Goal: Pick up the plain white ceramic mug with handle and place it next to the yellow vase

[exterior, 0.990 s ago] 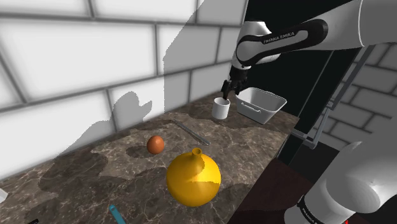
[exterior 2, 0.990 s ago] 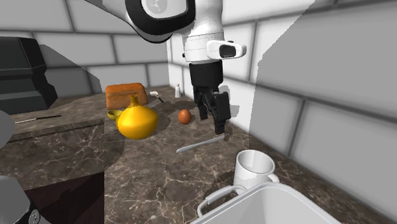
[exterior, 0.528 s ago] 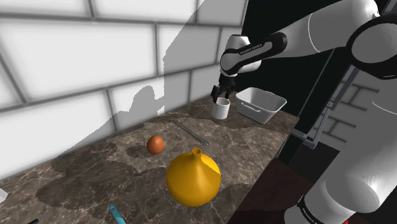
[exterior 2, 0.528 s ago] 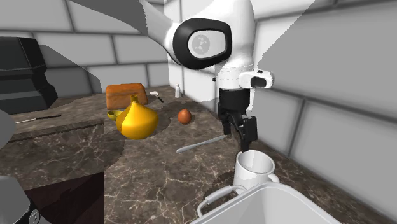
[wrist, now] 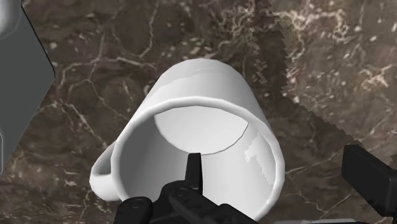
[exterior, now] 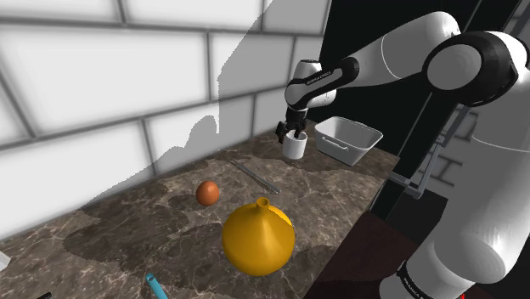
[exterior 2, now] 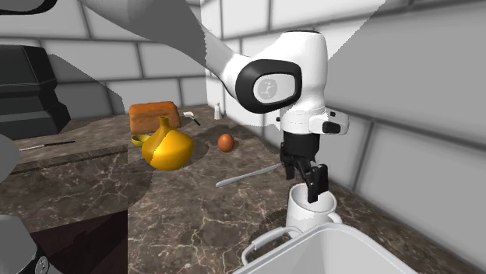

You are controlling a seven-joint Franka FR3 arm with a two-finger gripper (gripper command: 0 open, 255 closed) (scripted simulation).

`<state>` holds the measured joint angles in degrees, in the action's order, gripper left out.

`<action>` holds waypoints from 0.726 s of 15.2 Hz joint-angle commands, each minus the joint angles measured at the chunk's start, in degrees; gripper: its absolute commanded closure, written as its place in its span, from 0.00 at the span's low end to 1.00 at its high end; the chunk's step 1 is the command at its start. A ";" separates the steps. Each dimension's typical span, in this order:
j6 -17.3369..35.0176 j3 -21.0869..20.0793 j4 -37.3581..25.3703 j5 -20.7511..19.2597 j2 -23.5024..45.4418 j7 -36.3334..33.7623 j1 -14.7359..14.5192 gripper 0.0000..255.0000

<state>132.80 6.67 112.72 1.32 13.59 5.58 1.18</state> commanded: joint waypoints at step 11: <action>2.22 -0.08 0.49 0.30 1.70 0.20 0.11 1.00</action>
<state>135.01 6.59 113.21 1.62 15.29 5.78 1.29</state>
